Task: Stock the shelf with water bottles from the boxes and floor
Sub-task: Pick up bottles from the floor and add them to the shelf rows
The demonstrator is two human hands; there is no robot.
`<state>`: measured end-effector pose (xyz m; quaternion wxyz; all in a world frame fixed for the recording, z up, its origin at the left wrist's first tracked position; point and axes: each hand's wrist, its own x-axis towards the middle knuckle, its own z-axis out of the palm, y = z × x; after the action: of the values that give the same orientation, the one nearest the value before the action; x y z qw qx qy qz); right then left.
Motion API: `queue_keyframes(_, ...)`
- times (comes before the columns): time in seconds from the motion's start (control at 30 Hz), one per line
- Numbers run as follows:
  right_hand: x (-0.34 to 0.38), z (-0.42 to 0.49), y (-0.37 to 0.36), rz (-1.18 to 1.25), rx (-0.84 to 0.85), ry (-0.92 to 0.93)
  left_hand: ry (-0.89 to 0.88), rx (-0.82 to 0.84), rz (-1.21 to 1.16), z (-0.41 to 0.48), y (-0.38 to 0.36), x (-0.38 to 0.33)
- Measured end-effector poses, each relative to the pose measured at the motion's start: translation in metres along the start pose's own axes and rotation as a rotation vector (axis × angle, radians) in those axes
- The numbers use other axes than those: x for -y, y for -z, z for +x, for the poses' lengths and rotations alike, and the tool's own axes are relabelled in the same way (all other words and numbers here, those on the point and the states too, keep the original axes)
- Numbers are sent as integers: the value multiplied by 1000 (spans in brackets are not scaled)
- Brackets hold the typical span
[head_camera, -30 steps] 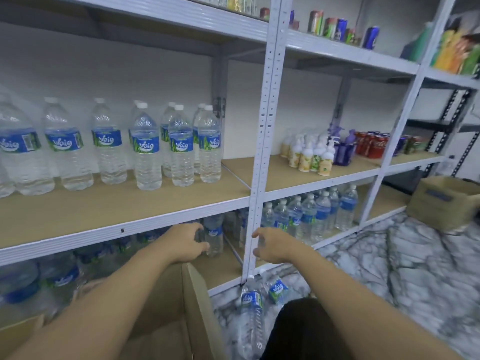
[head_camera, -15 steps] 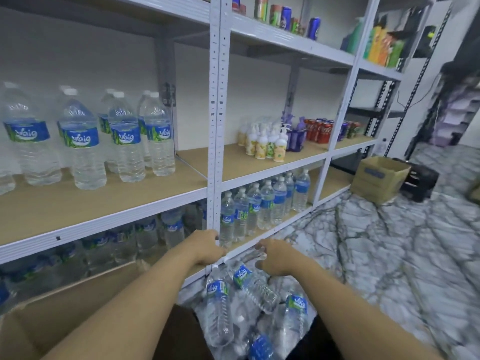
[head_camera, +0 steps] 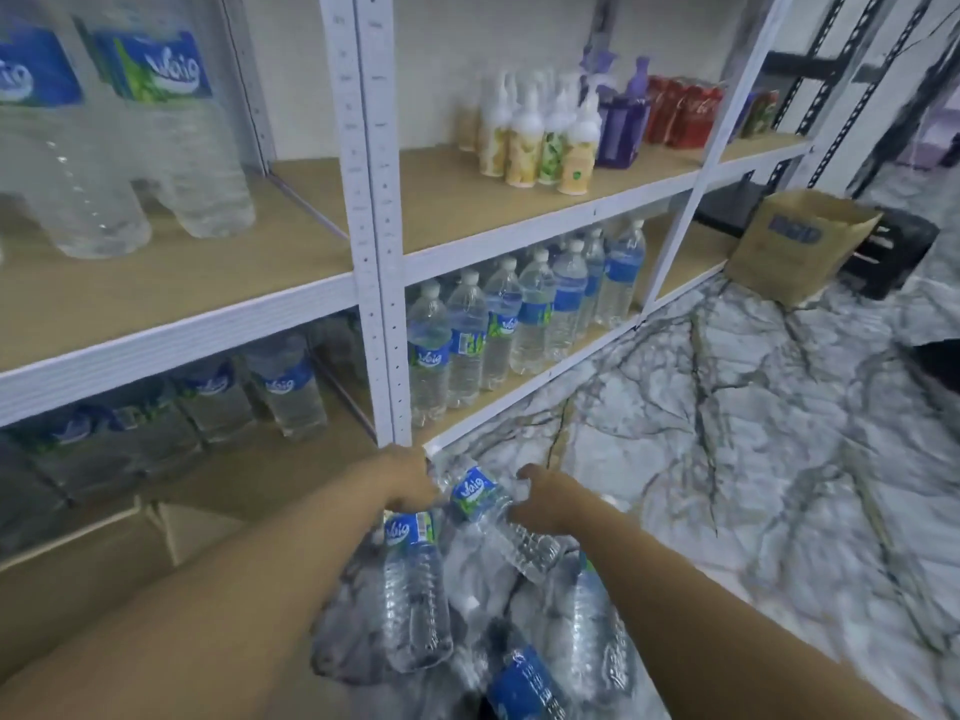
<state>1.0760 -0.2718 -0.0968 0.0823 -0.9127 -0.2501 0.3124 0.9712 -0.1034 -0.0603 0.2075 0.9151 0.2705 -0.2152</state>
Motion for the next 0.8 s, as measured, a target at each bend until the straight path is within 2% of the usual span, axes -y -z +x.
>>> queue_keyframes(0.17,-14,83,-49,58,52,-97,98,-3,-168,76,-80,58)
queue_keyframes(0.3,-25,128,-91,69,73,-130,279,-5,-373,98,-142,76)
queue_keyframes(0.43,-37,167,-127,-79,42,-166,405,-88,-679,123,-176,80)
queue_keyframes(0.53,-41,173,-136,-176,-12,-189,443,-48,-840,135,-197,75)
queue_keyframes(0.67,-43,179,-137,-215,-109,-173,474,-84,-834,142,-206,70)
queue_keyframes(0.8,-48,176,-138,-179,11,-235,534,-46,-772,140,-204,71)
